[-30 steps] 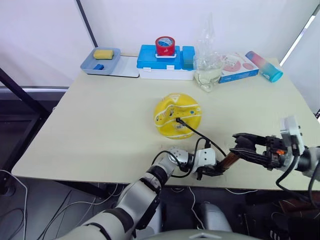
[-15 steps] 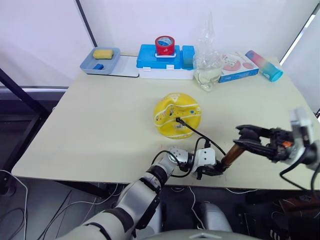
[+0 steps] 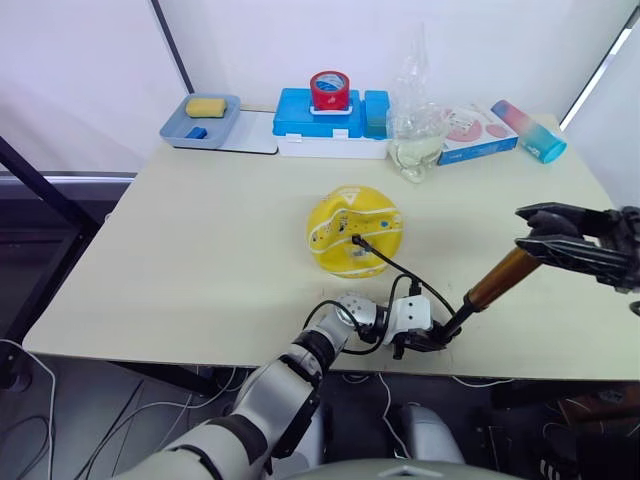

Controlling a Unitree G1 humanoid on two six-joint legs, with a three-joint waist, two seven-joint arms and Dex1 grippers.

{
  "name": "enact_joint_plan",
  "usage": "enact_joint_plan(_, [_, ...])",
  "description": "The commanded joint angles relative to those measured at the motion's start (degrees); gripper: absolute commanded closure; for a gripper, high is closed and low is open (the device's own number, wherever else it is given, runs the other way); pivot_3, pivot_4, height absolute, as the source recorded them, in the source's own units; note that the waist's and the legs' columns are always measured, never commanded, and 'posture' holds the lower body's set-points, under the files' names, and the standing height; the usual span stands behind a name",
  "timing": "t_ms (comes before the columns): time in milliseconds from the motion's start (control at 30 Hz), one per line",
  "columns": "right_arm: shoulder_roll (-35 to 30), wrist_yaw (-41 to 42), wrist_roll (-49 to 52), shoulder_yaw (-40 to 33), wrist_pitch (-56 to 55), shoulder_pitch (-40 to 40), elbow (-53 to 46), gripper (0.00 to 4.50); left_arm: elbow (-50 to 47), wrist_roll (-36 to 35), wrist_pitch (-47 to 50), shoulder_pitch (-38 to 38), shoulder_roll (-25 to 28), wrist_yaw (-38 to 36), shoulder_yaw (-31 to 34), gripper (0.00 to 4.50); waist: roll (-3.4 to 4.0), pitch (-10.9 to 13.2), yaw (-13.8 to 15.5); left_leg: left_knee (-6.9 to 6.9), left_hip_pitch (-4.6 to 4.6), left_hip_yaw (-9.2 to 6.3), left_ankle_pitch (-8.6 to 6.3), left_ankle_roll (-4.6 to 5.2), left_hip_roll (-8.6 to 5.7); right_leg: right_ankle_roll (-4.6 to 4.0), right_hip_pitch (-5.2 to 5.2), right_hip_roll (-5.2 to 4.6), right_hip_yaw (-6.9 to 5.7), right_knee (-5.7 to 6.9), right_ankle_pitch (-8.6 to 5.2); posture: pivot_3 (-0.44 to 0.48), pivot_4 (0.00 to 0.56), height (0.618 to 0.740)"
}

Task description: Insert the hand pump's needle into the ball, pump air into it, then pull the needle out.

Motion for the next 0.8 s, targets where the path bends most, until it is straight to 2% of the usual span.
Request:
enact_joint_plan(33, [1.4, 1.6, -4.7, 0.5, -3.5, 0.9, -0.8, 2.54, 3.2, 2.1, 2.5, 1.1, 0.8, -1.3, -1.3, 3.32, 0.00, 0.0, 0.0, 0.00, 0.00, 0.00, 0.00, 0.00, 0.00, 0.00, 0.00, 0.01, 0.00, 0.00, 0.00, 0.000, 0.150, 0.739])
enact_joint_plan(267, [6.6, 5.3, -16.4, 8.2, -11.6, 7.0, -1.3, 2.54, 3.1, 2.0, 2.4, 0.9, 0.8, -1.4, -1.1, 3.34, -0.04, 0.0, 0.0, 0.00, 0.02, 0.00, 0.00, 0.00, 0.01, 0.01, 0.01, 0.03, -0.01, 0.00, 0.00, 0.000, 0.150, 0.739])
enact_joint_plan(600, [14.0, 6.5, -31.2, 20.5, -23.6, 9.4, 3.7, 2.54, 3.0, 2.0, 2.1, 0.8, 1.1, -1.6, -1.1, 3.34, -0.06, 0.0, -0.1, 0.00, 0.02, -0.02, 0.00, 0.00, 0.01, 0.00, 0.01, 0.06, -0.02, 0.00, 0.00, 0.000, 0.150, 0.739])
enact_joint_plan(700, [15.1, 7.0, -33.1, 21.9, -25.6, 9.0, 5.3, 2.54, 3.0, 2.0, 2.3, 0.7, 1.0, -1.5, -1.1, 3.34, -0.04, 0.0, -0.1, 0.00, 0.02, -0.02, 0.00, 0.00, 0.01, 0.01, 0.00, 0.06, -0.02, 0.00, 0.00, 0.000, 0.150, 0.739])
enact_joint_plan(800, [15.2, 7.1, -31.1, 20.1, -25.4, 8.7, 4.9, 2.54, 2.7, 1.7, 2.5, 0.4, 1.0, -2.2, -0.9, 3.34, -0.06, 0.0, -0.1, 0.00, 0.03, -0.02, 0.00, 0.00, 0.02, 0.01, 0.01, 0.06, -0.03, 0.00, 0.00, 0.000, 0.150, 0.739])
